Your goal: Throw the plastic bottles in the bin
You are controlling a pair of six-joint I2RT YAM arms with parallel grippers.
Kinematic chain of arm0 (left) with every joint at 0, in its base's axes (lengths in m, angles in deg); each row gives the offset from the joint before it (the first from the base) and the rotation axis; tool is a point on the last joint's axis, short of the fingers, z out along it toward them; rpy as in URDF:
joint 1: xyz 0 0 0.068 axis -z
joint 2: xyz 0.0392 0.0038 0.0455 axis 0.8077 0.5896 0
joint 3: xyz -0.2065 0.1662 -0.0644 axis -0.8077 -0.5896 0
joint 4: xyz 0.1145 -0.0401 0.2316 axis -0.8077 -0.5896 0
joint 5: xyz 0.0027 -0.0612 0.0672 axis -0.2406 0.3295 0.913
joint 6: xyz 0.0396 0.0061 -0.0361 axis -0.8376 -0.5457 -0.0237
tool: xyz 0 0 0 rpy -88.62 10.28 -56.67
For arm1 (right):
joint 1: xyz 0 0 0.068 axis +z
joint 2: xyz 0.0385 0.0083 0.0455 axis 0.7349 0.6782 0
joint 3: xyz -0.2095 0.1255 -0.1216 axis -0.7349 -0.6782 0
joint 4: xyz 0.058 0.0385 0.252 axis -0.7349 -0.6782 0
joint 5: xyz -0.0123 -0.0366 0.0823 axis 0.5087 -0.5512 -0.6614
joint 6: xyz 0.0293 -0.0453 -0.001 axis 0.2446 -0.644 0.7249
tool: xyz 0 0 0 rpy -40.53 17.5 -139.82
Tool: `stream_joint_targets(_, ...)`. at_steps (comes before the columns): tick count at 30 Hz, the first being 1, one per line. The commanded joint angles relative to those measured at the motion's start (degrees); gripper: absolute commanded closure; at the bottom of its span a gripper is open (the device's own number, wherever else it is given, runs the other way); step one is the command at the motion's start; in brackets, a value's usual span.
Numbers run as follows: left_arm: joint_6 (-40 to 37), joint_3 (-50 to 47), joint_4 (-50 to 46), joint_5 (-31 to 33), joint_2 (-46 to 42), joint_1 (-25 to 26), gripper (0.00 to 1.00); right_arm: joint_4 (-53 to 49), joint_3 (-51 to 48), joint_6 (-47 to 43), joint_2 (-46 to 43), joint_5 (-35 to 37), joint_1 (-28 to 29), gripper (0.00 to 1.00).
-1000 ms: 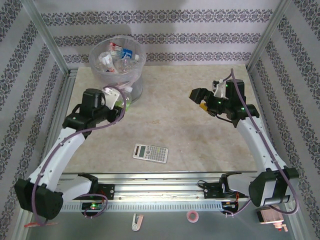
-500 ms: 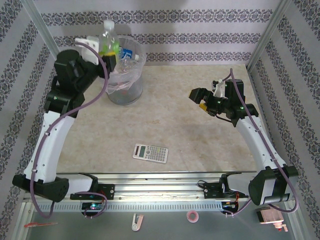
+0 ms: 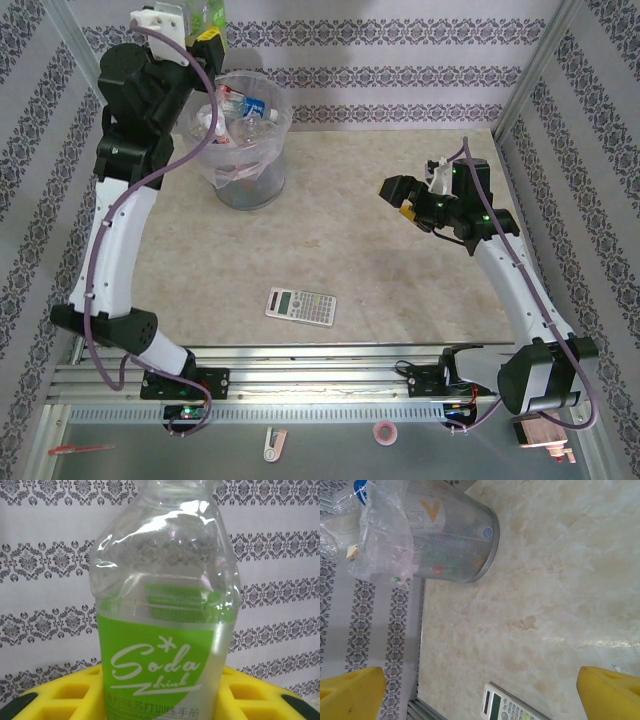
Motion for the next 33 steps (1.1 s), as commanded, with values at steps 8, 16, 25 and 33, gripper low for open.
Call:
stream_joint_targets(8, -2.3, 16.4, -21.9, 2.1, 16.9, -1.8, 0.16, 0.4, 1.2, -0.5, -0.4, -0.9, -0.8, 0.02)
stream_joint_targets(16, 2.8, 26.7, -23.7, 1.2, 19.6, -2.7, 0.00, -0.5, 0.1, -0.9, -1.5, -1.0, -1.1, 0.02)
stream_joint_targets(25, 2.5, 26.5, -23.1, 1.7, 14.9, -2.7, 0.00, 0.0, -0.3, -0.7, -0.7, -1.3, -1.1, 0.02)
stream_joint_targets(33, 2.4, 22.7, -22.5, -2.7, 10.4, -2.5, 0.00, -5.0, 2.4, -3.9, 3.8, 3.2, -1.2, 0.02)
